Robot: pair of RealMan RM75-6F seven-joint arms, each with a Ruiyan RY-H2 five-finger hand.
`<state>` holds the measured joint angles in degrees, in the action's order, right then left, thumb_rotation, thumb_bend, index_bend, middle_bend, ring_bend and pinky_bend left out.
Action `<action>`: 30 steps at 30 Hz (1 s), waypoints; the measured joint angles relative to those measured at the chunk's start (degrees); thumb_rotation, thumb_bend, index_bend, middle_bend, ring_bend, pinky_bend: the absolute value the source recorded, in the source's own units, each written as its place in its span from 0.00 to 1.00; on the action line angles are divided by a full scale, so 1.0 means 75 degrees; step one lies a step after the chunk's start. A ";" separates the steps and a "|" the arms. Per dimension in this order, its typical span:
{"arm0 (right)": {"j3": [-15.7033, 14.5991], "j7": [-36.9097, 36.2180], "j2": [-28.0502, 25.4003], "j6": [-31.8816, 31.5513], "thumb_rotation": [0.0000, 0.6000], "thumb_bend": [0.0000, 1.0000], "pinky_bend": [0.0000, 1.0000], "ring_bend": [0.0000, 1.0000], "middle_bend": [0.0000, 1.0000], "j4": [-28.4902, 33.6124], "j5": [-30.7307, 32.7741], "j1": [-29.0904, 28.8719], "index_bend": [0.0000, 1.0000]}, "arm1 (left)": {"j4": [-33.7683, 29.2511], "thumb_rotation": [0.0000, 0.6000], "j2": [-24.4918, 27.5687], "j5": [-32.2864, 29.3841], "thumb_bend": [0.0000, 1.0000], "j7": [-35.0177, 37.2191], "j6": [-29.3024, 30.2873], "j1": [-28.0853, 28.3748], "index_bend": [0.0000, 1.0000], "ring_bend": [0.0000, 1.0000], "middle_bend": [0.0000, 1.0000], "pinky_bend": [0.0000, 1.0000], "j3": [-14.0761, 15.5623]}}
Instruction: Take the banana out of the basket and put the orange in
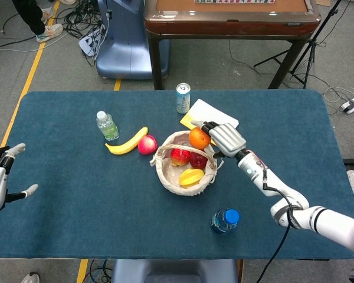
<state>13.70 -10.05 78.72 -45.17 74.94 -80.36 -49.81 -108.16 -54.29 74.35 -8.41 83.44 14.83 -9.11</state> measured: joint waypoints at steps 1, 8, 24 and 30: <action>-0.0034 -0.0018 -0.0040 0.0003 1.00 0.41 0.53 0.22 0.17 0.0030 -0.0013 -0.0002 0.09 | -0.0005 1.00 0.0000 0.0003 0.12 -0.0017 -0.0009 0.0007 0.17 0.14 0.22 0.24 -0.0015; -0.0207 -0.0287 -0.0176 0.0134 1.00 0.42 0.40 0.13 0.13 0.0095 -0.0130 -0.0075 0.02 | -0.0062 1.00 -0.0012 0.0054 0.12 -0.0069 0.0013 -0.0007 0.17 0.14 0.22 0.24 -0.0062; -0.0500 -0.0310 -0.0761 -0.0410 1.00 0.41 0.32 0.06 0.06 0.0294 -0.0339 0.0213 0.00 | -0.0142 1.00 -0.0013 0.0071 0.12 -0.0321 -0.0023 -0.0033 0.17 0.14 0.22 0.24 -0.0095; -0.0652 0.0703 -0.1364 -0.1416 1.00 0.41 0.32 0.06 0.08 0.0921 -0.0053 0.1106 0.00 | 0.0081 1.00 -0.0132 0.0019 0.12 -0.0358 -0.0040 -0.0073 0.17 0.14 0.22 0.23 -0.0054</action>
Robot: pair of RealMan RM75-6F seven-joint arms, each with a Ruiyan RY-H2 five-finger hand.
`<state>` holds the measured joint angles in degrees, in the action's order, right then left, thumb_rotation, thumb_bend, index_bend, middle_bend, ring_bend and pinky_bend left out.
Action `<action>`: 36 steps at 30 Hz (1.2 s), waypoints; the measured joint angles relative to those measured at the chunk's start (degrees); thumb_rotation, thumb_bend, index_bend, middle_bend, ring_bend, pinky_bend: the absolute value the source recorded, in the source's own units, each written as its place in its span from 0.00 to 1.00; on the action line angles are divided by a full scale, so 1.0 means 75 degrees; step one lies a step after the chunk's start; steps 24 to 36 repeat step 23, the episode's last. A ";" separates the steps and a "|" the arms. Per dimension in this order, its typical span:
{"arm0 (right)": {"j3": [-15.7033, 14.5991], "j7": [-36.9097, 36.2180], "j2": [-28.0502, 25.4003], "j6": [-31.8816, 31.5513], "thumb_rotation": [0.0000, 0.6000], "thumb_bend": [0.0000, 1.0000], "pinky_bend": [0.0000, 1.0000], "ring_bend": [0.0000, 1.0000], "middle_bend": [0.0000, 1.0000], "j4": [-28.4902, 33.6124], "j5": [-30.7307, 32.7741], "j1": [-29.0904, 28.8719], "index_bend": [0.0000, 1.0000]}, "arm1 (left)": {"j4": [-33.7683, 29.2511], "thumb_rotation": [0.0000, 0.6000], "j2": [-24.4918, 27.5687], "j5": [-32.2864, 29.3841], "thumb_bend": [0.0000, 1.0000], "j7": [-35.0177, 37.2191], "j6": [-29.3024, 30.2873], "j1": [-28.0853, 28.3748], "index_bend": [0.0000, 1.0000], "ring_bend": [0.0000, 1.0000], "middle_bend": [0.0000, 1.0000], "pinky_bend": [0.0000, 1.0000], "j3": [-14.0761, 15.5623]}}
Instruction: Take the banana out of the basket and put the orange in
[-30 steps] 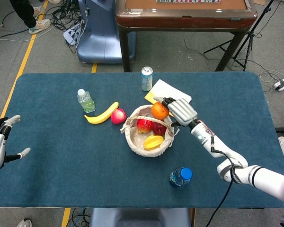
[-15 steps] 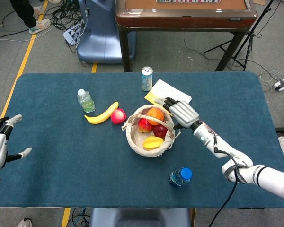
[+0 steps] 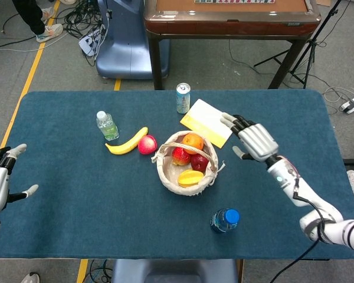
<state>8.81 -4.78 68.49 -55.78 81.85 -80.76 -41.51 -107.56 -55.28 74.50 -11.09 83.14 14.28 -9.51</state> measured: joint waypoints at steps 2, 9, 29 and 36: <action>-0.0101 0.0344 -0.0249 -0.0402 1.00 0.41 0.32 0.06 0.09 0.0293 0.0120 0.0404 0.00 | 0.0115 1.00 -0.0052 -0.0009 0.12 -0.0020 -0.0027 -0.0013 0.17 0.14 0.22 0.23 0.0032; -0.0532 0.1015 -0.0974 -0.1569 1.00 0.41 0.32 0.08 0.10 0.0873 0.0313 0.1644 0.00 | 0.0391 1.00 -0.0126 0.0004 0.12 -0.0027 -0.0013 -0.0127 0.17 0.14 0.22 0.22 0.0124; -0.0964 0.0627 -0.1258 -0.3801 1.00 0.41 0.32 0.15 0.18 0.0683 0.0320 0.3799 0.00 | 0.0578 1.00 -0.0358 0.0133 0.12 -0.0136 0.0152 -0.0490 0.17 0.14 0.22 0.22 0.0447; -0.0964 0.0627 -0.1258 -0.3801 1.00 0.41 0.32 0.15 0.18 0.0683 0.0320 0.3799 0.00 | 0.0578 1.00 -0.0358 0.0133 0.12 -0.0136 0.0152 -0.0490 0.17 0.14 0.22 0.22 0.0447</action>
